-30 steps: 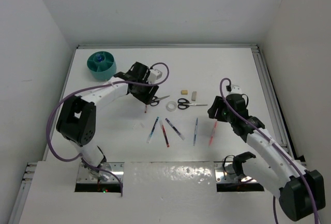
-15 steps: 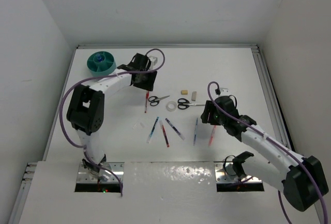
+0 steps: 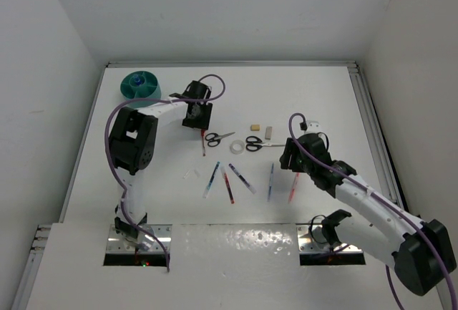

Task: Sort the stationery into containers
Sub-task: Pick up the pen from the center of the board.

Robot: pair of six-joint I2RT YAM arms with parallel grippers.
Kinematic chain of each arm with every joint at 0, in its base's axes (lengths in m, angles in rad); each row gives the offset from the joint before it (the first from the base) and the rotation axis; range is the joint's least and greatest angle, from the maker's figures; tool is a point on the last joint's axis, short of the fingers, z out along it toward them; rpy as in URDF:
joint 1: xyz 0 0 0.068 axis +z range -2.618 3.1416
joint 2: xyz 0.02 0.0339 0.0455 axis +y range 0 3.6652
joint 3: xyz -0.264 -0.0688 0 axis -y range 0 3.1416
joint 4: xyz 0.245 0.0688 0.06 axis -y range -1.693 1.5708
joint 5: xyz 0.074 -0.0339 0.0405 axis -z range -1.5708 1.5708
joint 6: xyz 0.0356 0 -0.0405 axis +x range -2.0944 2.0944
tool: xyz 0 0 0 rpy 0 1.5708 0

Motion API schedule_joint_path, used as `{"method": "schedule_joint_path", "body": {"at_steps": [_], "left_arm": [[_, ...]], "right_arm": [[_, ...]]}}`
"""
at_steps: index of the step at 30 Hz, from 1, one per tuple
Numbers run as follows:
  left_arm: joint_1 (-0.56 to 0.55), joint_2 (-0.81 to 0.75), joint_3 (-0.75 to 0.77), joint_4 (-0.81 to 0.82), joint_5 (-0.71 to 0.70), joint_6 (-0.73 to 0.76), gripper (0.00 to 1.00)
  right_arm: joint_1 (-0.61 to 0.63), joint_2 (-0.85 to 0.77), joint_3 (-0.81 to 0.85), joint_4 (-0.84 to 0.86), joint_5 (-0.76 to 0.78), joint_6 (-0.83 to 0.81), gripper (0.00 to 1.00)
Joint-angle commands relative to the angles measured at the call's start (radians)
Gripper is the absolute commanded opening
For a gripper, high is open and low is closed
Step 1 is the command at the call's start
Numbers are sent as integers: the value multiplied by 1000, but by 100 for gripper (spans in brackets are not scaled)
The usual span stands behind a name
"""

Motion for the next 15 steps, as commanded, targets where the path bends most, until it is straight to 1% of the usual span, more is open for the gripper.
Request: {"method": "schedule_joint_path", "body": {"at_steps": [1, 4, 5, 6, 9, 14, 15], "left_arm": [[-9, -5, 13, 59, -21, -12, 48], [-13, 18, 24, 59, -19, -11, 46], [-10, 29, 28, 49, -19, -22, 43], [-9, 43, 33, 43, -8, -27, 37], [-1, 49, 36, 21, -1, -68, 29], [-4, 14, 2, 32, 21, -105, 21], [-4, 14, 1, 30, 22, -105, 14]], "right_arm": [[5, -16, 32, 6, 40, -6, 57], [6, -15, 40, 1, 41, -15, 57], [6, -13, 44, 1, 43, -18, 57], [8, -15, 52, -6, 46, -25, 58], [6, -15, 66, -18, 57, -38, 58], [6, -35, 66, -23, 89, -55, 59], [6, -39, 63, -23, 101, -59, 59]]}}
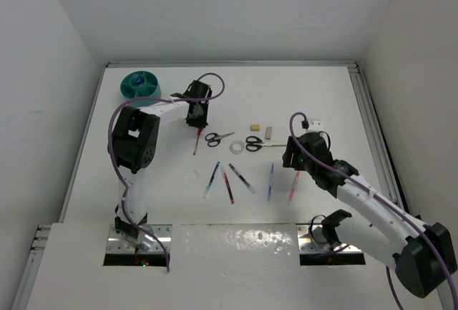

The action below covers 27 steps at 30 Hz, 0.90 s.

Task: Sort the stationery into containers
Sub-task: Pick up the pen from the center of the board, then place the pen in the storage box.

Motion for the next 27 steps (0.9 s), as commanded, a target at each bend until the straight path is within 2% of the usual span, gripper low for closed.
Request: {"method": "schedule_joint_path", "body": {"at_steps": [1, 2, 7, 11, 12, 13, 15, 16, 18, 19, 20, 21, 23, 27], "left_arm": [[3, -12, -12, -6, 27, -36, 10], [4, -10, -11, -7, 25, -36, 0], [29, -56, 61, -18, 24, 22, 0], [87, -226, 89, 49, 71, 171, 0], [116, -297, 86, 97, 94, 256, 0], [116, -297, 91, 115, 135, 296, 0], [187, -366, 120, 132, 253, 410, 0], [255, -410, 121, 142, 378, 444, 0], [334, -464, 91, 235, 528, 553, 0], [413, -521, 24, 287, 588, 585, 0], [444, -547, -19, 401, 698, 614, 0], [495, -565, -59, 472, 744, 666, 0], [532, -575, -133, 575, 826, 671, 0], [587, -465, -86, 597, 938, 601, 0]], "right_arm": [[4, -31, 39, 4, 51, -23, 59], [4, -36, 36, 5, 54, -23, 59], [4, -65, 31, 8, 76, -32, 59], [6, -79, 30, 17, 67, -47, 59], [4, -80, 25, 37, 54, -52, 59], [6, -80, 22, 48, 53, -55, 59], [6, -77, 11, 88, 44, -67, 59], [6, -71, 8, 115, 34, -76, 59], [6, -59, 8, 142, 27, -89, 59], [4, -54, 8, 152, 19, -99, 59], [6, -39, 10, 168, 17, -102, 59], [7, -31, 13, 175, 16, -104, 59], [7, -13, 22, 188, 10, -116, 59], [9, 15, 54, 179, -10, -147, 59]]}}
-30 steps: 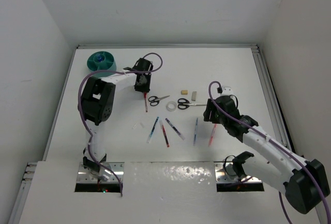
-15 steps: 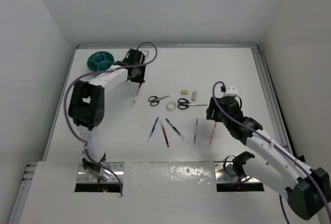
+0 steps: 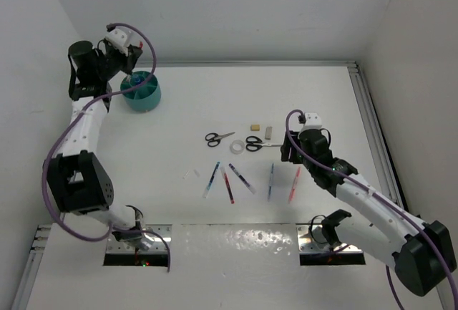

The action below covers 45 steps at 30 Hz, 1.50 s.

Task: Sort the stationery into containers
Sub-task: Place the pen in the storage box.

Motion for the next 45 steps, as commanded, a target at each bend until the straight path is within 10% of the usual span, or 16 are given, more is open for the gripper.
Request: {"method": "schedule_joint_path", "body": {"at_steps": [1, 16, 38, 45], "left_arm": [[7, 114, 6, 101, 231, 7, 0], [33, 289, 21, 75, 343, 274, 0], [63, 492, 75, 268, 371, 181, 0], [71, 484, 80, 218, 380, 196, 31]], "right_arm": [[9, 18, 71, 24, -22, -51, 59], [15, 125, 171, -9, -20, -35, 59], [85, 191, 312, -131, 32, -74, 59], [96, 202, 324, -126, 35, -88, 59]]}}
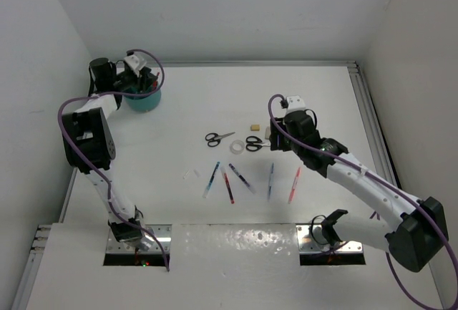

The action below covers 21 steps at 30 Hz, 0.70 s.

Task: Sort the stationery into containers
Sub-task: Place the pen in the storage box.

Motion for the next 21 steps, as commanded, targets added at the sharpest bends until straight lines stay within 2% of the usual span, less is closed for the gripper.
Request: {"method": "schedule_joint_path", "body": {"at_steps": [1, 3, 6, 15, 17, 21], "left_arm": [[16, -11, 40, 0, 46, 11, 42], [17, -19, 47, -9, 49, 13, 53], [17, -30, 62, -27, 58, 11, 61], [7, -93, 120, -63, 49, -90, 62], [6, -94, 111, -93, 17, -61, 61], [1, -68, 85, -223, -64, 103, 59]], "right_arm": [[12, 10, 43, 16, 21, -20, 59], [16, 16, 46, 19, 15, -22, 59], [24, 21, 49, 18, 11, -25, 59], [50, 13, 41, 27, 21, -26, 60], [53, 7, 30, 36, 21, -23, 61], [59, -2, 17, 35, 21, -22, 61]]}}
